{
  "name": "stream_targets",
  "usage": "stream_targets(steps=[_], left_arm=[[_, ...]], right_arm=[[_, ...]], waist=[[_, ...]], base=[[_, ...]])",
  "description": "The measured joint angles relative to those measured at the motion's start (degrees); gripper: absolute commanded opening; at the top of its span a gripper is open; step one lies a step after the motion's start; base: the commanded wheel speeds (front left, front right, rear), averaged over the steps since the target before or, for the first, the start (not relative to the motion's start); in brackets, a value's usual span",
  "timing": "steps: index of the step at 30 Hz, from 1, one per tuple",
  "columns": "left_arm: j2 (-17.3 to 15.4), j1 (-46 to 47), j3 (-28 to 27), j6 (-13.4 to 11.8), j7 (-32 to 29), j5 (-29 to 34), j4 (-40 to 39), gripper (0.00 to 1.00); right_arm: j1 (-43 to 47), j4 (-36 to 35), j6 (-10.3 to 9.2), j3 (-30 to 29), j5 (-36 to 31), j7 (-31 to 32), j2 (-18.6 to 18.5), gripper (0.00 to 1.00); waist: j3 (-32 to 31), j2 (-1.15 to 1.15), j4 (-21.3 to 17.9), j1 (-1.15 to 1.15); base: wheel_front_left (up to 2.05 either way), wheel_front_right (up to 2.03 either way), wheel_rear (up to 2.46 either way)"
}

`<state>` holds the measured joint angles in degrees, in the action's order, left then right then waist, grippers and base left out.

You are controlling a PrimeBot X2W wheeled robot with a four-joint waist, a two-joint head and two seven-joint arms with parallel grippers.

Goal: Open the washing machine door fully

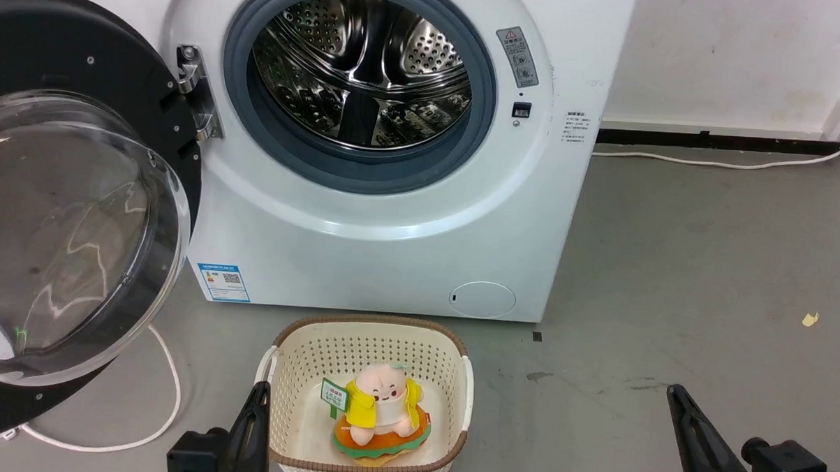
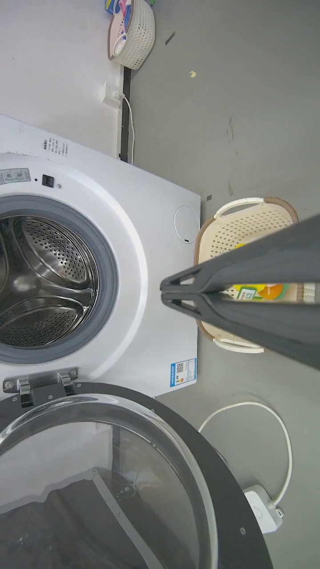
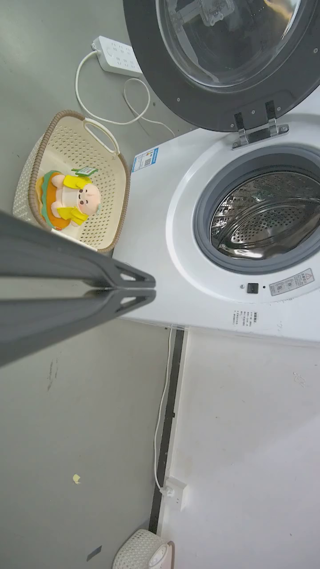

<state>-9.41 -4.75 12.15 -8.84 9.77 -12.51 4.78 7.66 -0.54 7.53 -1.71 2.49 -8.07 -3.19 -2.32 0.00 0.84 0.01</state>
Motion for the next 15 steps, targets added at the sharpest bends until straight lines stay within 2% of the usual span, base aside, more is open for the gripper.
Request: stream_targets(steps=[15], left_arm=[[1.2,0.4,-1.9,1.5,-1.5,2.0,-0.8,0.0]], right_arm=[[-1.2,0.1,0.0,0.2,-0.5,1.4,0.0,0.0]], waist=[[0.4,0.0,-0.1,0.0]], base=[[0.0,0.0,0.0]])
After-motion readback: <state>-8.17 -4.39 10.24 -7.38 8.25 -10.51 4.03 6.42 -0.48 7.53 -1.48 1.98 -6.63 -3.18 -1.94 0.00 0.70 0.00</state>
